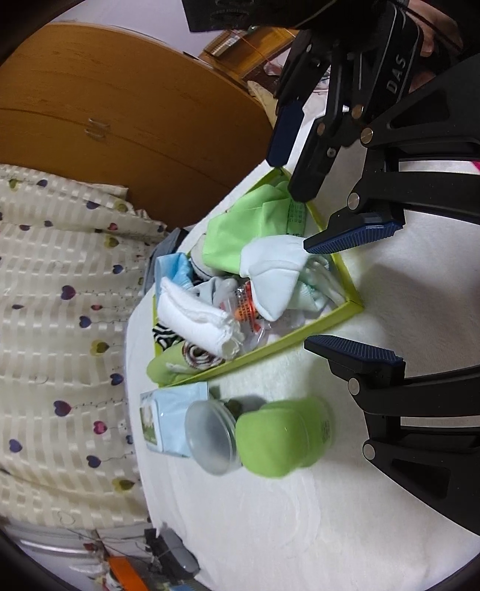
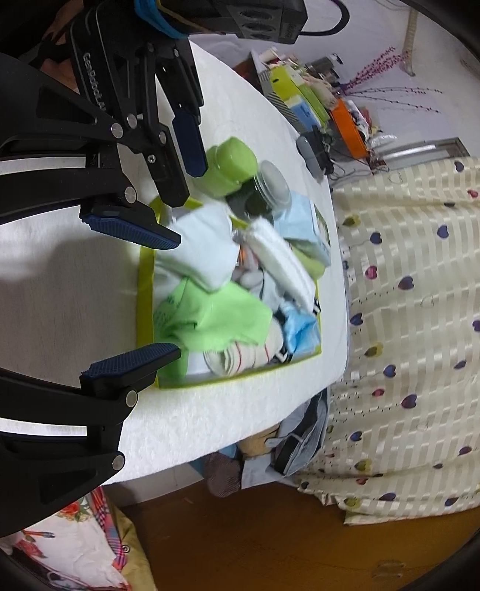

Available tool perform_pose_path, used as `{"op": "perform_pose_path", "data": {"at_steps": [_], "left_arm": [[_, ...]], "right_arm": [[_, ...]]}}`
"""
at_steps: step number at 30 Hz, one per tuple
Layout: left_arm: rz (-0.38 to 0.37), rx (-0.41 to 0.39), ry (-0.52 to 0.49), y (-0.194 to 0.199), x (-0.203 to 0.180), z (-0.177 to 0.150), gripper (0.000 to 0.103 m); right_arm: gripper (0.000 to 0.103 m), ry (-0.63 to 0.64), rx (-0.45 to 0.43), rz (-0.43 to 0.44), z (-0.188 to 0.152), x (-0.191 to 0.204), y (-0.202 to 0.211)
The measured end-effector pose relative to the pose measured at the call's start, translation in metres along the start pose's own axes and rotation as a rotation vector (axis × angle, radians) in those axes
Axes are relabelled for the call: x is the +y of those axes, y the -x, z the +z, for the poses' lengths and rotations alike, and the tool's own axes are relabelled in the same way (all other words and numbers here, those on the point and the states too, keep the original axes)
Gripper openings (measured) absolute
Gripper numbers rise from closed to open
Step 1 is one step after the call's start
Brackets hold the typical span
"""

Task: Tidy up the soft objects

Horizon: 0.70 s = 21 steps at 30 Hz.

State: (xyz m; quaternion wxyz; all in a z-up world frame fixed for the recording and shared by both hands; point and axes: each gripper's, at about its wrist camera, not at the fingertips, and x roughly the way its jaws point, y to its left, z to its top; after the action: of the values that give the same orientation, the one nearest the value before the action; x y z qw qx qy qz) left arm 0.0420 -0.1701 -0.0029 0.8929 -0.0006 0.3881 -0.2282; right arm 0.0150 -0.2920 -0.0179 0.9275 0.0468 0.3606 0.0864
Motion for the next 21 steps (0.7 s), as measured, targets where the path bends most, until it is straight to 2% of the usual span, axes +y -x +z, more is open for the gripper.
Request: {"op": "perform_pose_path", "data": {"at_steps": [10,21], "left_arm": [[0.056,0.011,-0.014,-0.024,-0.006,0.016,0.045],[0.075,-0.022,-0.001,-0.002,-0.001,0.008,0.045]], "right_arm": [[0.054,-0.034,0.012,-0.003,-0.005,-0.017,-0.003],[0.054,-0.009,0.003,0.006,-0.004,-0.008,0.003]]}}
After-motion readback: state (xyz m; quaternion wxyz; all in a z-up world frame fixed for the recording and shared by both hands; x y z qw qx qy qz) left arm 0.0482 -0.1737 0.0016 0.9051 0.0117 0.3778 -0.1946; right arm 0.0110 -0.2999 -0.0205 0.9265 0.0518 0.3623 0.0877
